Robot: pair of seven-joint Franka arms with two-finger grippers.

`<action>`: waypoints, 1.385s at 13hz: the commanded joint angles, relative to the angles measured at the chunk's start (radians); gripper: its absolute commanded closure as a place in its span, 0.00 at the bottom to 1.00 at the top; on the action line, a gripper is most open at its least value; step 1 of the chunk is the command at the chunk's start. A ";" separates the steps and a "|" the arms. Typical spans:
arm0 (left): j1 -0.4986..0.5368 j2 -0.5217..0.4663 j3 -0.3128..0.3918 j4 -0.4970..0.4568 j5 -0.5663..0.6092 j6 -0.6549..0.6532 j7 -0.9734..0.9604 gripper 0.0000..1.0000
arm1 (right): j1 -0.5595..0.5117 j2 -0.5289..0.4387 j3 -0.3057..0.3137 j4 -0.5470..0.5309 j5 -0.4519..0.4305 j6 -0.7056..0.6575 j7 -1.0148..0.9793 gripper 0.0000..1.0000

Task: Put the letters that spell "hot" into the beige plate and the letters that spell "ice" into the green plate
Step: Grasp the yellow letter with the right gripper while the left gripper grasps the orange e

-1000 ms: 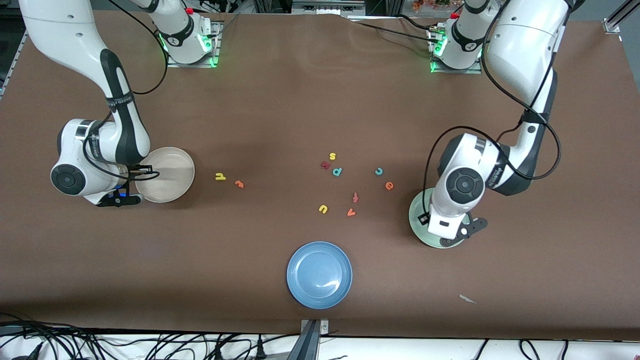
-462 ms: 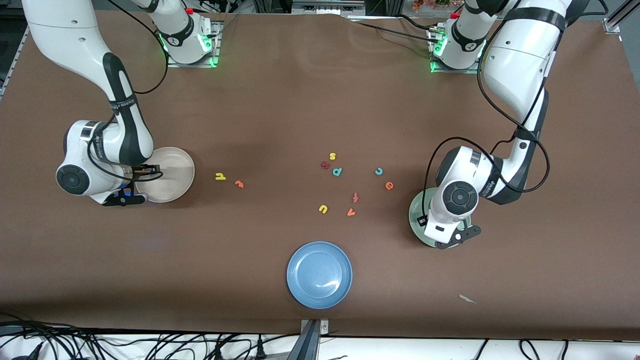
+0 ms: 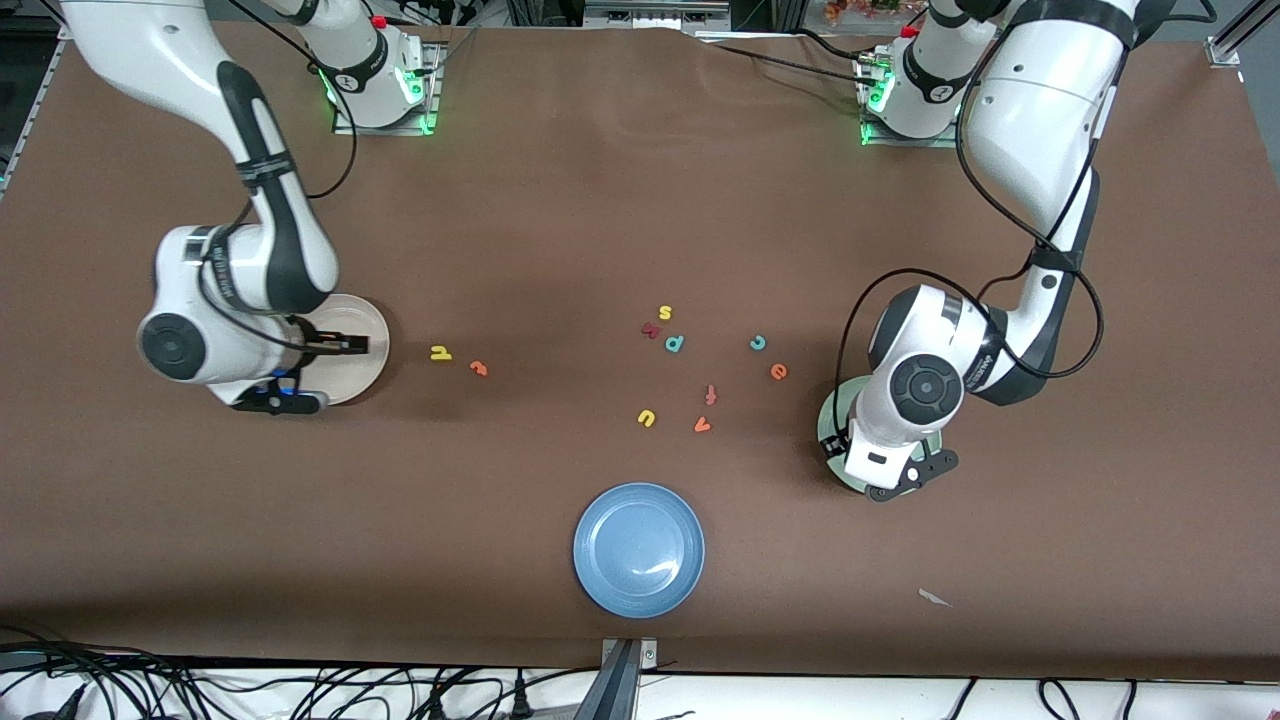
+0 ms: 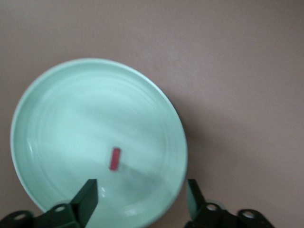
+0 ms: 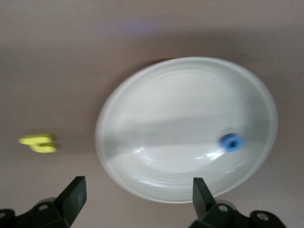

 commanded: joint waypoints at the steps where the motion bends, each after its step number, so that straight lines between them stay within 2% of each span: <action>1: -0.020 -0.035 -0.028 -0.033 -0.048 -0.023 -0.150 0.00 | 0.002 -0.005 0.061 -0.008 0.012 0.058 0.245 0.01; 5: -0.059 -0.026 -0.056 -0.098 -0.071 -0.015 -0.262 0.07 | 0.061 0.002 0.067 -0.024 0.012 0.128 0.706 0.01; 8: -0.073 -0.020 -0.065 -0.145 -0.074 0.006 -0.305 0.13 | 0.098 0.002 0.067 -0.083 0.012 0.235 0.941 0.01; 10: -0.086 -0.020 -0.065 -0.162 -0.073 0.008 -0.336 0.20 | 0.111 -0.008 0.067 -0.168 0.012 0.381 1.021 0.01; 14: -0.088 -0.021 -0.074 -0.196 -0.082 0.018 -0.339 0.24 | 0.111 -0.021 0.095 -0.314 0.012 0.646 1.135 0.01; 15: -0.088 -0.018 -0.074 -0.202 -0.082 0.035 -0.339 0.28 | 0.111 -0.021 0.096 -0.331 0.010 0.674 1.159 0.01; 17: -0.088 -0.021 -0.074 -0.240 -0.084 0.080 -0.339 0.29 | 0.111 -0.025 0.107 -0.345 0.010 0.681 1.176 0.01; 18: -0.088 -0.023 -0.076 -0.245 -0.087 0.080 -0.339 0.36 | 0.111 -0.025 0.108 -0.348 0.010 0.681 1.176 0.02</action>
